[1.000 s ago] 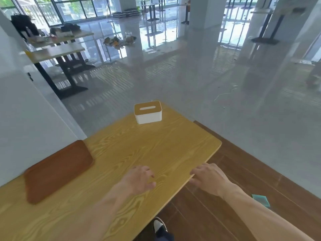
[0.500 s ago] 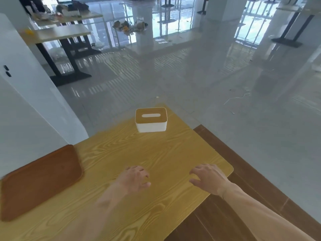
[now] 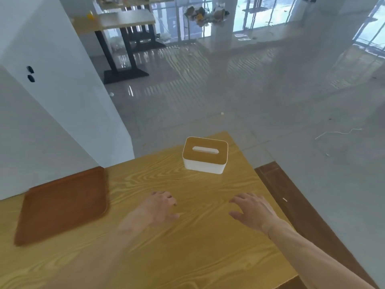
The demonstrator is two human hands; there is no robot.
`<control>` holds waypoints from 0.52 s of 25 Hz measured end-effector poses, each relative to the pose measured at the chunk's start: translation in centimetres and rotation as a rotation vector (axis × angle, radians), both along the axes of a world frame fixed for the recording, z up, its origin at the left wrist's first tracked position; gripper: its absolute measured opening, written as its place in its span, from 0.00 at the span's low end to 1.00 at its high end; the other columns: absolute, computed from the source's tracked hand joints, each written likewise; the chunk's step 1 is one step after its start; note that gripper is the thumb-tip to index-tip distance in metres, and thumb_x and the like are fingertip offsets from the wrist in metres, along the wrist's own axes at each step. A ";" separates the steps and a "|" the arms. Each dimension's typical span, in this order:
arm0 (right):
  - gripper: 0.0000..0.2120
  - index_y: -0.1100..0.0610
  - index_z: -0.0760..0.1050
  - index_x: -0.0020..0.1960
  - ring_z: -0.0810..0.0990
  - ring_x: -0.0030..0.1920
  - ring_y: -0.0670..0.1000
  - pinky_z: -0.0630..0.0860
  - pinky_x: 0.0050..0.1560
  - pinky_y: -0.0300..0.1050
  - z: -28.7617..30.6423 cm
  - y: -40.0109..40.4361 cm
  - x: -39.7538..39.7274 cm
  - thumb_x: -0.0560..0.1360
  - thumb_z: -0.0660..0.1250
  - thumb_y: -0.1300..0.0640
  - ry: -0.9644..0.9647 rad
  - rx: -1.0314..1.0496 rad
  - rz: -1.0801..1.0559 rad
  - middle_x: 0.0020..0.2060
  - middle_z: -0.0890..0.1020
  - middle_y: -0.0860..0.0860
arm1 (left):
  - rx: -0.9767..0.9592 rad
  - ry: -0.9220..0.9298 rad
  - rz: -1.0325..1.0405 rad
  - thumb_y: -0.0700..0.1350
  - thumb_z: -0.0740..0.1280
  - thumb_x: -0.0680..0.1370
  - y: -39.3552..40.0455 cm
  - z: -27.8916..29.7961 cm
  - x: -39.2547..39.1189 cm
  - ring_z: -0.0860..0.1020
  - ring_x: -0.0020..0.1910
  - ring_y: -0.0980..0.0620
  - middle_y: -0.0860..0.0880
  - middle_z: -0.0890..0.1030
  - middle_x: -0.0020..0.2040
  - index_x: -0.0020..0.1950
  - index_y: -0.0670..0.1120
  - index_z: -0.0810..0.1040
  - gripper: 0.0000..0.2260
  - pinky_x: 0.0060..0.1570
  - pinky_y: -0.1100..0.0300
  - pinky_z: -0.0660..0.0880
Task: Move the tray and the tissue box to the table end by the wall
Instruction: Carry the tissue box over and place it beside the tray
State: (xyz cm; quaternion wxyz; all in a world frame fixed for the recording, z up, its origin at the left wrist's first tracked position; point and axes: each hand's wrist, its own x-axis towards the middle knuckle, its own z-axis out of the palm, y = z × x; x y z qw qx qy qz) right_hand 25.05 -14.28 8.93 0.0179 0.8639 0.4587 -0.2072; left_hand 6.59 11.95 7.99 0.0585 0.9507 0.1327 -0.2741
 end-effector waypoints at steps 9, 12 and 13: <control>0.42 0.47 0.52 0.80 0.48 0.80 0.56 0.55 0.76 0.59 0.1 7.6 11.9 0.74 0.65 0.34 -0.020 0.106 0.034 0.80 0.54 0.51 | 0.048 -0.084 0.112 0.66 0.64 0.74 4.7 0.9 10.9 0.51 0.79 0.47 0.51 0.53 0.81 0.79 0.57 0.53 0.38 0.75 0.45 0.52; 0.50 0.46 0.42 0.81 0.40 0.80 0.57 0.50 0.77 0.62 -0.8 10.2 13.8 0.71 0.65 0.29 0.006 0.082 0.033 0.81 0.42 0.50 | 0.072 -0.099 0.103 0.68 0.65 0.72 6.7 -0.1 14.1 0.42 0.80 0.49 0.52 0.44 0.82 0.79 0.60 0.44 0.44 0.77 0.43 0.47; 0.52 0.46 0.40 0.80 0.38 0.79 0.57 0.49 0.77 0.63 -1.3 11.1 14.2 0.70 0.65 0.28 0.019 0.069 0.043 0.81 0.39 0.50 | 0.090 -0.092 0.086 0.69 0.65 0.71 7.3 -0.5 15.2 0.40 0.79 0.49 0.52 0.41 0.82 0.79 0.60 0.41 0.46 0.76 0.43 0.46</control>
